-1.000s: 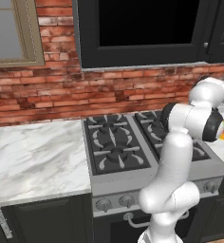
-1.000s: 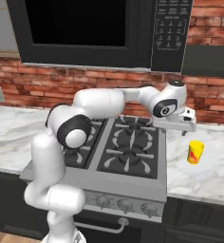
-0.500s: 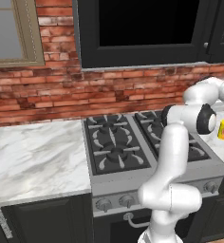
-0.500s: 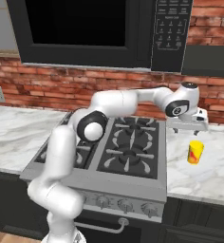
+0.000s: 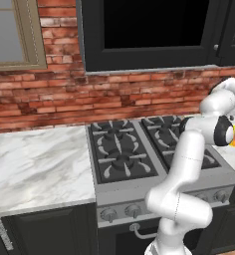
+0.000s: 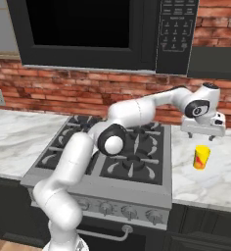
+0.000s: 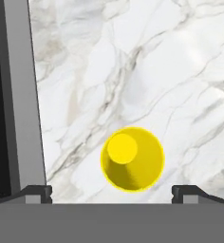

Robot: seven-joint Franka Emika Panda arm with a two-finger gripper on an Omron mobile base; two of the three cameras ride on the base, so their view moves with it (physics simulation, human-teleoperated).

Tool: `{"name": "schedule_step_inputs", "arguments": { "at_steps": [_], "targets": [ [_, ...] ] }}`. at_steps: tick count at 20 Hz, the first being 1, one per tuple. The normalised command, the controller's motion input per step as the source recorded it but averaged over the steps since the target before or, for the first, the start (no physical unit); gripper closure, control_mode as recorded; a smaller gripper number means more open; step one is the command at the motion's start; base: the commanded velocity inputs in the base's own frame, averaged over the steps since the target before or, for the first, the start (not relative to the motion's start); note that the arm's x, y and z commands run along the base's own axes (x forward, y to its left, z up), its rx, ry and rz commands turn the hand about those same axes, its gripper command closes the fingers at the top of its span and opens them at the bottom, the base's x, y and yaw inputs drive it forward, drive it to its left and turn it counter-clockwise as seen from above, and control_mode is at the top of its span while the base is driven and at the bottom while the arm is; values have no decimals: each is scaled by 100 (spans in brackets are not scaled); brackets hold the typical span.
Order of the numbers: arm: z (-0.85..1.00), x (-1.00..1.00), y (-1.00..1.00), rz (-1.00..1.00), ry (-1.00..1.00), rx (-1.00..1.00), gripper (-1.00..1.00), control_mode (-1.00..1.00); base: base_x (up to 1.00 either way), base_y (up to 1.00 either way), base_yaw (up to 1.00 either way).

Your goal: Pick the cup and bowl from the counter and place them on the counter next to the sink.

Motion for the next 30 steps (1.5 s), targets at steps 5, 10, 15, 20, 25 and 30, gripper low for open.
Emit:
{"name": "schedule_step_inputs", "arguments": {
  "at_steps": [5,10,15,20,25,30],
  "targets": [
    [-15,1,2,5,15,2,-100,-100,0,0,0],
    [-19,0,18,7,17,2,-100,-100,0,0,0],
    [-23,0,30,7,9,2,-100,-100,0,0,0],
    [-6,17,7,0,0,3,-100,-100,0,0,0],
    [-5,25,0,0,-1,5,-100,-100,0,0,0],
    [-4,20,-4,0,0,2,-100,-100,0,0,0]
  ]
}}
